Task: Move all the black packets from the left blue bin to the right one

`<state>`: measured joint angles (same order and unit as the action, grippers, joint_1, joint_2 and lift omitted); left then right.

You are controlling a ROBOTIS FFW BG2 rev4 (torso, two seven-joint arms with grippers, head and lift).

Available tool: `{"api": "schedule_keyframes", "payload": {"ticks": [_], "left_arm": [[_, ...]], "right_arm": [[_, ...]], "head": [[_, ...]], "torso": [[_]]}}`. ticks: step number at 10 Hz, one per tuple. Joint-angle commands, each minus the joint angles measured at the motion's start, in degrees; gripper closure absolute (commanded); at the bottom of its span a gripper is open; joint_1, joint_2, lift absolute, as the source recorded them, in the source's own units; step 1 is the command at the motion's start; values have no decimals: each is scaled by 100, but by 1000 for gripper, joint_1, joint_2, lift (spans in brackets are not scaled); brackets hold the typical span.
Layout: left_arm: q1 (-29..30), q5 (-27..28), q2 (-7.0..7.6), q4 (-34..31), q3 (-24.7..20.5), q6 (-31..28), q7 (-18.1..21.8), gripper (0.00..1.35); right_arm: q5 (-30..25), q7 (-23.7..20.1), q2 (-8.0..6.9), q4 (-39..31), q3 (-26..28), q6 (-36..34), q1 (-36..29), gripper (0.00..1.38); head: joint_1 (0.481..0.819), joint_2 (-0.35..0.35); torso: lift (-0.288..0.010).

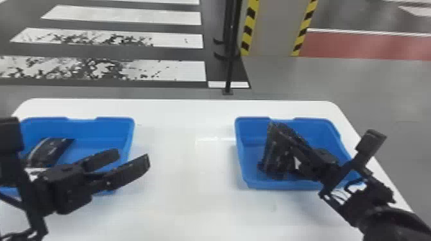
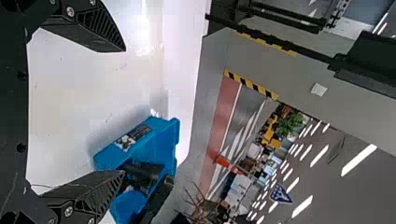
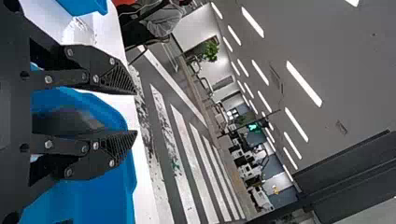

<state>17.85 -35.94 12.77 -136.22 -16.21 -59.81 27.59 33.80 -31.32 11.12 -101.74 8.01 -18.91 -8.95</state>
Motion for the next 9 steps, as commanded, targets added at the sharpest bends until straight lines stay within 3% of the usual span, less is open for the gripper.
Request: {"api": "schedule_keyframes", "payload": {"ticks": [1, 3, 5, 6, 9], "left_arm": [[0, 304, 32, -96, -389, -79, 0, 137], [-14, 498, 155, -110, -744, -150, 0, 137], [-70, 932, 138, -110, -1144, -431, 0, 136], [-112, 1161, 146, -96, -1269, -558, 0, 137], [-478, 2063, 138, 59, -1509, -1120, 0, 137]], "right_arm": [[-329, 47, -75, -465, 44, 401, -370, 47], [-832, 319, -268, -1280, -2, 1090, -1059, 144], [-1358, 662, -497, -2110, -184, 1343, -1790, 145], [-1529, 829, -602, -2391, -287, 1343, -2128, 145], [-1415, 873, -761, -2490, -447, 1329, -2648, 148]], "head": [[695, -62], [695, -3], [695, 43], [695, 111], [695, 224]], "torso": [[-185], [-185], [-185], [-185], [-185]]}}
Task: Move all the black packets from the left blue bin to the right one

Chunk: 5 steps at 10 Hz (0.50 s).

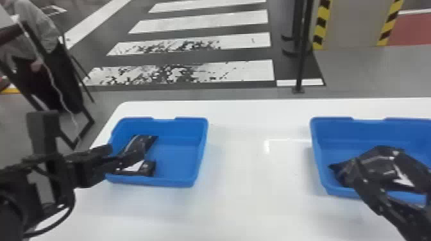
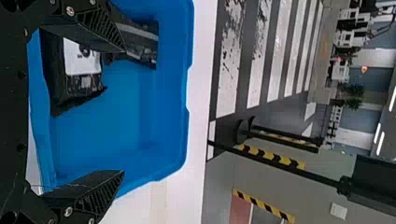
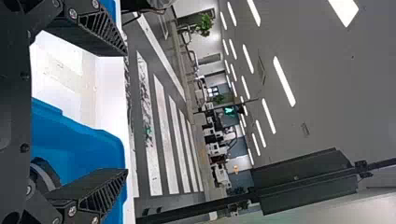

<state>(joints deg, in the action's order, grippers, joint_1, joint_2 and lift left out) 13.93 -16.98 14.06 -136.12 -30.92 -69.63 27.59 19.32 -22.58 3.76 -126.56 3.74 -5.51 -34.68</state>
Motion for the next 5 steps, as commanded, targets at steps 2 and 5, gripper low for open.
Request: {"api": "schedule_keyframes", "payload": {"ticks": [2, 5], "left_arm": [[-451, 613, 88, 387, -50, -701, -8, 140], [-1252, 1116, 307, 1104, 236, -1559, -8, 140]], "right_arm": [[124, -10, -42, -7, -43, -138, -244, 150], [273, -27, -51, 21, -43, -236, -272, 151]], "head": [[695, 295], [695, 350]], "torso": [[-185], [-185]]}}
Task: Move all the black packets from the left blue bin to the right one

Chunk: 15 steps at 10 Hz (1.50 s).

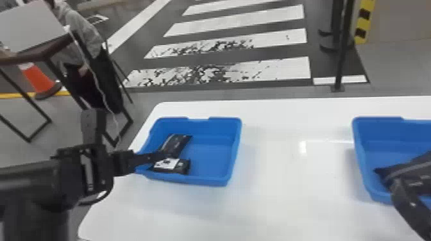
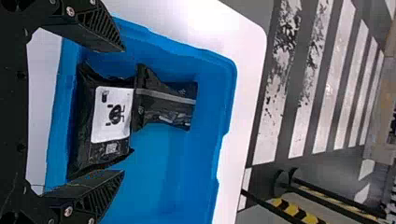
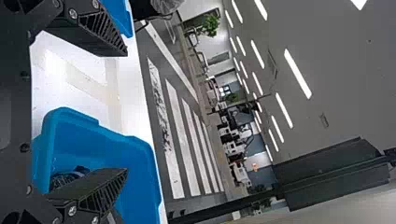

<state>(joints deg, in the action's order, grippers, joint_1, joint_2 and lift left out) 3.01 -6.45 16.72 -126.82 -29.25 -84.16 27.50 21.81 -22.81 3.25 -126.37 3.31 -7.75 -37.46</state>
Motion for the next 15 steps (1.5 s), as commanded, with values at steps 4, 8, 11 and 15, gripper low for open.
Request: {"api": "schedule_keyframes", "payload": {"ticks": [4, 8, 11, 15], "left_arm": [[-1004, 177, 147, 1509, 480, -345, 1, 142], [-1412, 360, 191, 2367, 766, -429, 1, 203], [-1440, 314, 209, 2620, 811, -331, 1, 1067], [-1103, -52, 235, 1875, 777, -78, 159, 1205]], "right_arm": [[47, -22, 0, 44, 0, -110, 20, 151], [127, -57, -9, 101, 0, -167, 20, 151], [161, -66, -9, 129, 12, -181, 20, 153], [207, -101, -9, 143, 23, -209, 20, 153]], "head": [[695, 347], [695, 341], [695, 336], [695, 330]], "torso": [[-185], [-185], [-185], [-185]]}}
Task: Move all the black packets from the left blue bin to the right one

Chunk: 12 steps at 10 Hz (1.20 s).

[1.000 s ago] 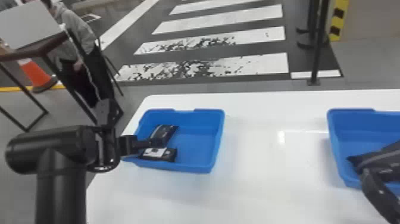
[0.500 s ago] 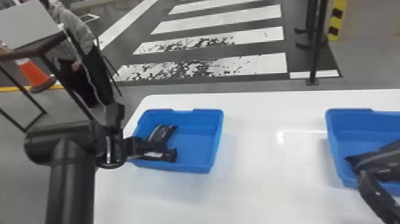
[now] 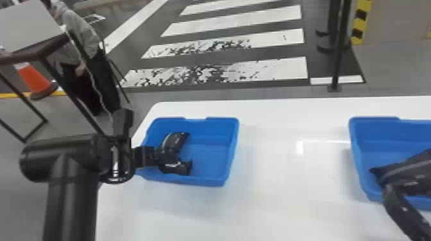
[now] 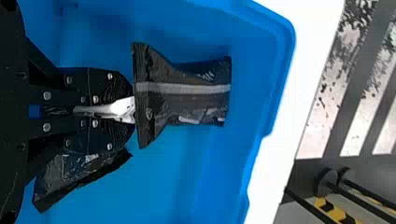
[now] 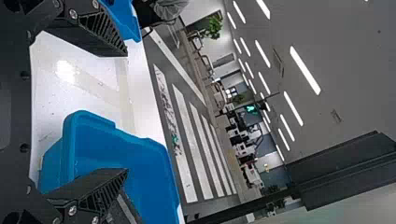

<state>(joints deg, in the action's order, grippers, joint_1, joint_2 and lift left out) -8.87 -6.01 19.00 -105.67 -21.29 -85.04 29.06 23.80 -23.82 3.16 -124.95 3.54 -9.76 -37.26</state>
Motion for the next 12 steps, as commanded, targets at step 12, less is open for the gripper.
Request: {"api": "schedule_keyframes", "payload": {"ticks": [12], "left_arm": [[1632, -2655, -661, -2279, 1089, 2711, -111, 1205]], "right_arm": [[910, -431, 193, 198, -1097, -177, 605, 165]], "head": [[695, 156]], "torso": [[-185]]}}
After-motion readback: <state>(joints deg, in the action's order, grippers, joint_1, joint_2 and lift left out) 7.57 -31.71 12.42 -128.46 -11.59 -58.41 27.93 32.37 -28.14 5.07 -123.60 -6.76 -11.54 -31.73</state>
